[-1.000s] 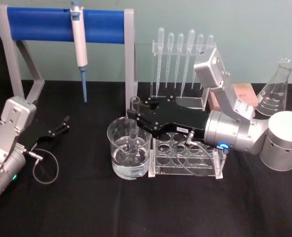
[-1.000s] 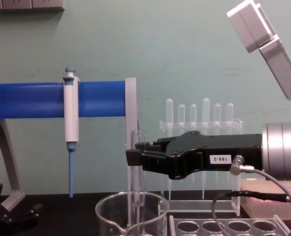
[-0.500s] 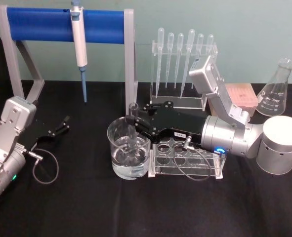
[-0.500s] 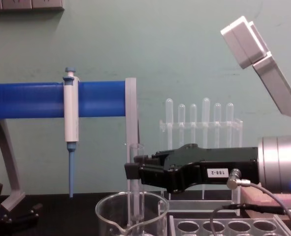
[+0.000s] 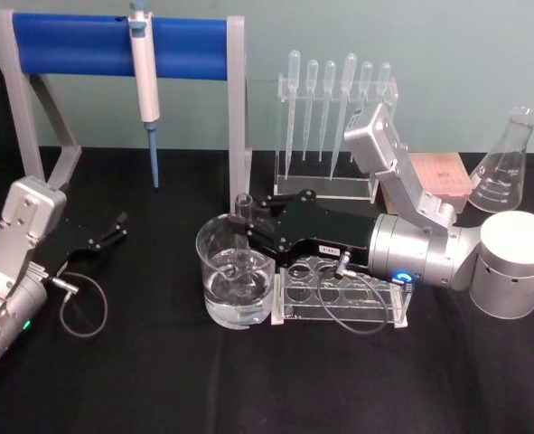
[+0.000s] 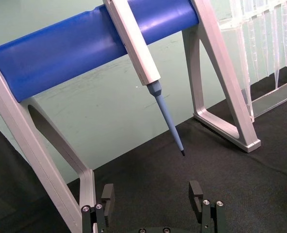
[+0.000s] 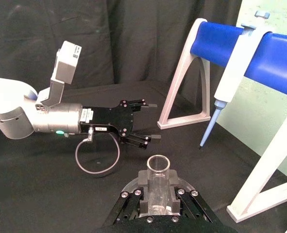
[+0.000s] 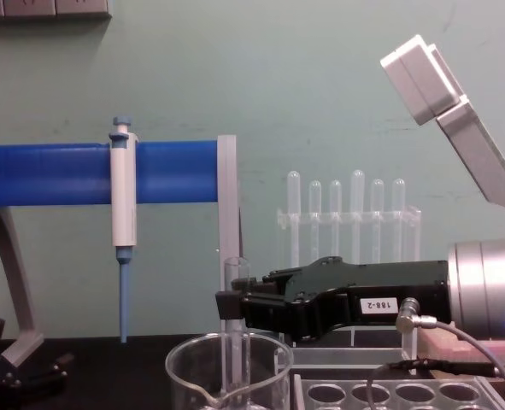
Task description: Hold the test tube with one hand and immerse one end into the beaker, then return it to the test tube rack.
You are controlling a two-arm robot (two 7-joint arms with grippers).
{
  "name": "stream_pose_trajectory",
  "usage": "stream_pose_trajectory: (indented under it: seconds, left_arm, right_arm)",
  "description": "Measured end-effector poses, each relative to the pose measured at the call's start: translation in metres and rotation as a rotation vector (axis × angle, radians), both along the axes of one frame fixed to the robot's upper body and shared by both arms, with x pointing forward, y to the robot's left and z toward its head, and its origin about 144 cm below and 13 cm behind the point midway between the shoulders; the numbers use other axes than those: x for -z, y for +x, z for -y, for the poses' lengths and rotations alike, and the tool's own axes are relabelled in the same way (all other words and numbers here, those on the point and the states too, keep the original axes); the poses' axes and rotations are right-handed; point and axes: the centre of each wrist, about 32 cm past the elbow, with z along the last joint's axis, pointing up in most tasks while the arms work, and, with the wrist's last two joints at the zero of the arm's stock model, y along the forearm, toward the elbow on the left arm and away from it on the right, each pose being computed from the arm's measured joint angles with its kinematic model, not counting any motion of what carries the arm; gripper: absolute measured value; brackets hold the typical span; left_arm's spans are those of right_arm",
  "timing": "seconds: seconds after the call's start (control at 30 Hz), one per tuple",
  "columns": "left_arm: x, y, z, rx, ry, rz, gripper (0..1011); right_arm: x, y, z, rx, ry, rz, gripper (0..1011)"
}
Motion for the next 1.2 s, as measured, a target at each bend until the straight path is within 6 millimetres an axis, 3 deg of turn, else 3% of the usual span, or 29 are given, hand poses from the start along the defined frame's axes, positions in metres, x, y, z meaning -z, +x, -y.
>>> stream_pose_trajectory:
  seconds: [1.2]
  left_arm:
    - [0.0,0.0,0.0,0.0,0.0,0.0,1000]
  right_arm:
    - [-0.0005,-0.0005,-0.0004,0.004,0.003,0.007,242]
